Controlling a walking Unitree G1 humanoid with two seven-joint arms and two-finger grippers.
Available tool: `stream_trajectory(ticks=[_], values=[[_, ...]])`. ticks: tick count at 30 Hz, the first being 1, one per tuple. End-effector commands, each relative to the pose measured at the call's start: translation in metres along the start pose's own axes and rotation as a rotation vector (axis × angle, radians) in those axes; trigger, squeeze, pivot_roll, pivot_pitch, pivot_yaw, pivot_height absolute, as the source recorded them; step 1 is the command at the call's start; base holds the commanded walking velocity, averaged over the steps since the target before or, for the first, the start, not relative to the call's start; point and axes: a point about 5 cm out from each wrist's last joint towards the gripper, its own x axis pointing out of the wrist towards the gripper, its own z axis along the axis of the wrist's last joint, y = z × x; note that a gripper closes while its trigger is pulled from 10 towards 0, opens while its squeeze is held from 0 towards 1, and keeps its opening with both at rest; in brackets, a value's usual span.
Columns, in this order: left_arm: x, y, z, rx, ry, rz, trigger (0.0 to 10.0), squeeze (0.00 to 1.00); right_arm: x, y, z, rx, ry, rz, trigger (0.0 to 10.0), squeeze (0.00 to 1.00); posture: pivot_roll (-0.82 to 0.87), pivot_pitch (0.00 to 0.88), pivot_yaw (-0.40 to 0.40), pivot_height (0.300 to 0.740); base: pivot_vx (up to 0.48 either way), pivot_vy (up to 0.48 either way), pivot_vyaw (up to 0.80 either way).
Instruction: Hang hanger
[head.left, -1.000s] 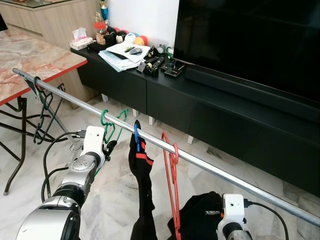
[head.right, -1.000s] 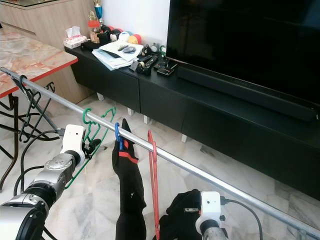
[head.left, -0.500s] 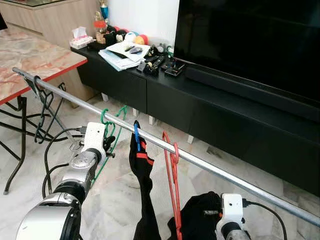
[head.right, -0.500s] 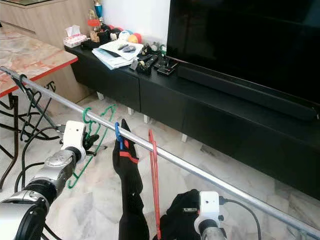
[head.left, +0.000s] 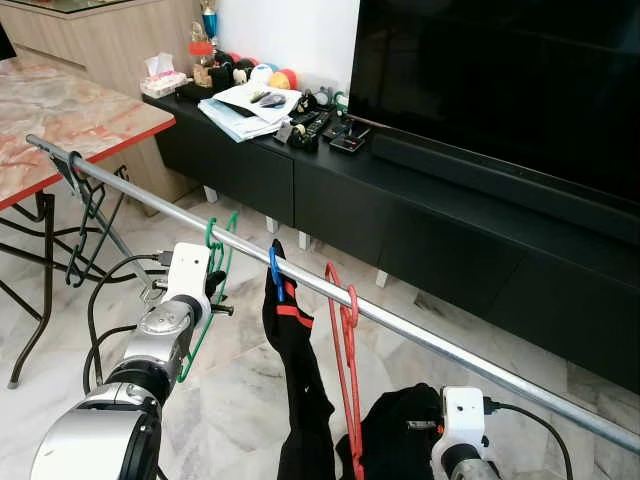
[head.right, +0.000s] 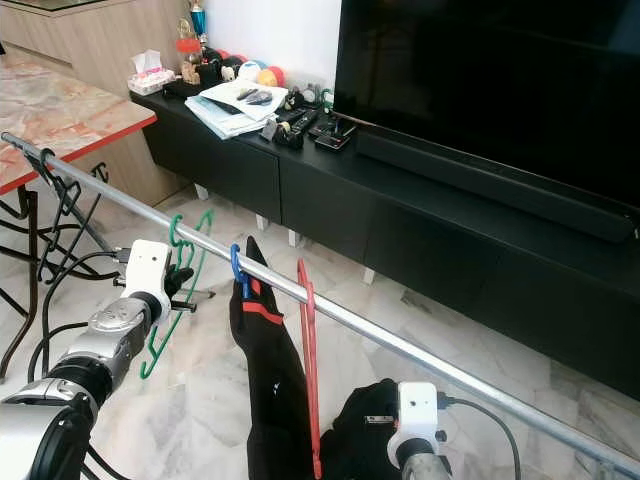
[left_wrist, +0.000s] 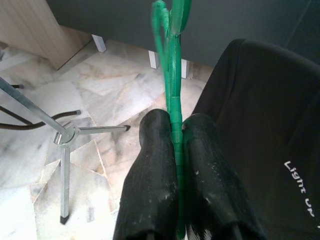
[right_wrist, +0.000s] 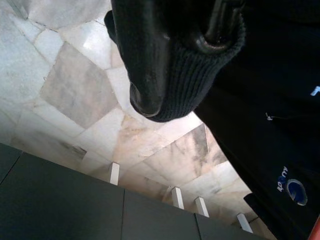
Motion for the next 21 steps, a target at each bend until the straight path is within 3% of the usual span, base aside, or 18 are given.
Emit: stream_trajectory(ticks=[1,6,11,14,18,19,20,21], values=[[0.0,0.003,-0.005,0.025,0.049,0.006,0.0,0.0,0.003,0.002,0.005,-0.002,-0.012,0.006,10.0,0.0,0.04,0.076,-0.008,0.74,0.0,0.0,0.0],[-0.001,0.005,-0.005,0.033,0.055,0.011,0.0,0.0,0.004,0.004,0.005,0.0,-0.01,0.008,10.0,0.0,0.04,0.07,-0.006,0.74,0.0,0.0,0.0],[-0.001,0.001,0.015,0.05,-0.116,-0.04,0.0,0.0,0.007,0.002,0.01,0.007,-0.029,-0.008,10.0,0.0,0.05,0.059,-0.004,0.74,0.0,0.0,0.0],[-0.003,0.001,0.015,0.069,-0.146,-0.05,0.0,0.0,0.007,0.002,0.01,0.007,-0.03,-0.01,10.0,0.0,0.05,0.056,-0.003,0.74,0.0,0.0,0.0],[-0.011,0.002,0.01,0.097,-0.2,-0.087,1.5,0.0,0.009,0.002,0.012,0.009,-0.033,-0.011,10.0,0.0,0.06,0.048,-0.004,0.74,0.0,0.0,0.0],[-0.012,0.002,0.009,0.102,-0.205,-0.093,1.5,0.0,0.009,0.002,0.012,0.009,-0.034,-0.011,10.0,0.0,0.06,0.048,-0.004,0.74,0.0,0.0,0.0],[-0.015,0.002,0.006,0.112,-0.211,-0.102,3.7,0.0,0.009,0.002,0.012,0.009,-0.035,-0.013,10.0,0.0,0.06,0.042,-0.003,0.74,0.0,0.0,0.0],[-0.017,0.002,0.004,0.118,-0.214,-0.108,3.7,0.0,0.009,0.002,0.012,0.01,-0.035,-0.013,10.0,0.0,0.06,0.041,-0.003,0.74,0.0,0.0,0.0]])
